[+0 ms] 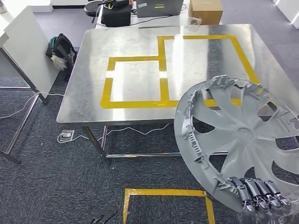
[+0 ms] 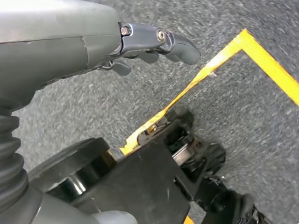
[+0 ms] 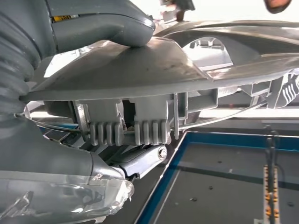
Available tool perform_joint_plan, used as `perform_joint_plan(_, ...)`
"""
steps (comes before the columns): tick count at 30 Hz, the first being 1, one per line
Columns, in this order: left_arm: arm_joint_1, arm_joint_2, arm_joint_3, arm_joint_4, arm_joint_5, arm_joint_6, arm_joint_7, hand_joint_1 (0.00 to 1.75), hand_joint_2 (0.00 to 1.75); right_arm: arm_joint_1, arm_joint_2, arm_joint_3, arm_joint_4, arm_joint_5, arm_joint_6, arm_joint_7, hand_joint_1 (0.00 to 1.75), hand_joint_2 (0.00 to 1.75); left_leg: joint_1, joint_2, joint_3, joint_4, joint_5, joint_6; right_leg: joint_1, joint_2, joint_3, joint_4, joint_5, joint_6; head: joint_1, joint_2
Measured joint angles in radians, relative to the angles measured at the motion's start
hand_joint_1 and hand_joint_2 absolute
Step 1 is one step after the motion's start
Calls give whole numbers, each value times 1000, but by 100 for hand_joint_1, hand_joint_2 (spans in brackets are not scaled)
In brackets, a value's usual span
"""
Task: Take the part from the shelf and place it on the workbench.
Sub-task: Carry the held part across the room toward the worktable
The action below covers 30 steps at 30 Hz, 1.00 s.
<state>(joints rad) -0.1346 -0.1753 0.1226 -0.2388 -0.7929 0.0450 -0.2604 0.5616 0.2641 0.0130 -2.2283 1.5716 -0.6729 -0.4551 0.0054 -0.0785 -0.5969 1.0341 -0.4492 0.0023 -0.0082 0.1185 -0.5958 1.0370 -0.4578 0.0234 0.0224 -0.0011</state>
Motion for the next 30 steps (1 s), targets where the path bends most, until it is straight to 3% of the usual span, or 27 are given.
perform_joint_plan(1,0,0,0,0,0,0,-1,0,175,0,0,0,0,0,0,1,175,175,0,-11,8,-19,-1,0,-2,10,-3,-1,1,6,0,0)
perform_joint_plan(3,0,-1,0,0,1,-2,-2,0,175,3,1,0,0,0,0,1,175,175,0,6,14,-30,-2,1,-5,26,-10,-7,3,19,0,0)
perform_joint_plan(5,-3,-2,1,0,1,-3,-5,0,175,7,1,1,1,0,0,4,175,175,3,24,20,-40,1,8,-2,-11,-25,18,-16,30,6,0)
perform_joint_plan(7,-2,-2,2,0,1,-5,-8,0,175,7,1,4,5,0,0,11,175,175,4,41,25,-44,1,14,-1,-77,-73,121,-73,39,13,0)
perform_joint_plan(9,3,1,3,0,1,-6,-9,0,175,6,1,5,13,0,0,21,175,175,3,59,28,-43,-3,16,-3,-107,-130,236,-117,46,15,0)
perform_joint_plan(10,4,2,4,0,1,-6,-10,0,175,7,0,6,16,0,0,24,175,175,3,66,29,-43,-5,15,-5,-111,-139,255,-115,50,14,0)
perform_joint_plan(11,5,3,4,0,1,-6,-11,0,175,9,0,6,20,0,0,27,175,175,4,70,32,-43,-7,13,-7,-113,-127,232,-94,52,14,0)
perform_joint_plan(13,4,3,4,0,1,-7,-13,0,175,12,-1,8,26,0,0,32,175,175,6,74,40,-43,-14,5,-11,-118,-59,109,-32,56,15,0)
perform_joint_plan(15,3,4,5,0,1,-8,-15,0,175,14,-2,9,30,0,0,37,175,175,4,75,48,-41,-20,-6,-10,-120,0,10,-4,51,14,0)
perform_joint_plan(20,1,7,6,0,1,-7,-16,0,175,19,-5,11,35,0,0,43,175,175,5,76,47,-28,-34,-28,-6,-112,15,-4,-11,14,9,0)
perform_joint_plan(22,0,7,6,0,1,-6,-16,0,175,19,-5,11,35,0,0,44,175,175,5,76,6,55,-76,-34,-8,-112,19,-6,-13,3,6,0)
perform_joint_plan(24,1,6,7,0,1,-6,-15,0,175,19,-5,11,36,0,0,44,175,175,4,76,-73,196,-128,-35,-6,-110,21,-6,-17,-5,5,0)
perform_joint_plan(25,3,6,7,0,1,-6,-15,0,175,19,-5,11,37,0,0,44,175,175,4,76,-105,245,-136,-33,-4,-108,24,-6,-19,-7,5,0)
perform_joint_plan(26,4,7,7,0,1,-6,-15,0,175,20,-5,11,38,0,0,43,175,175,3,76,-119,256,-122,-30,-3,-106,27,-6,-22,-8,5,0)
perform_joint_plan(27,5,7,7,0,1,-6,-15,0,175,21,-5,11,39,0,0,43,175,175,2,76,-113,227,-89,-25,-1,-103,33,-6,-25,-9,5,0)
perform_joint_plan(29,4,8,8,0,1,-6,-15,0,175,21,-5,12,40,0,0,43,175,175,-4,75,-64,103,-9,-11,1,-100,44,-6,-33,-6,5,0)
perform_joint_plan(30,3,8,8,0,1,-6,-15,0,175,21,-5,12,41,0,0,43,175,175,-7,75,-37,41,13,-6,2,-98,47,-5,-38,-2,5,0)
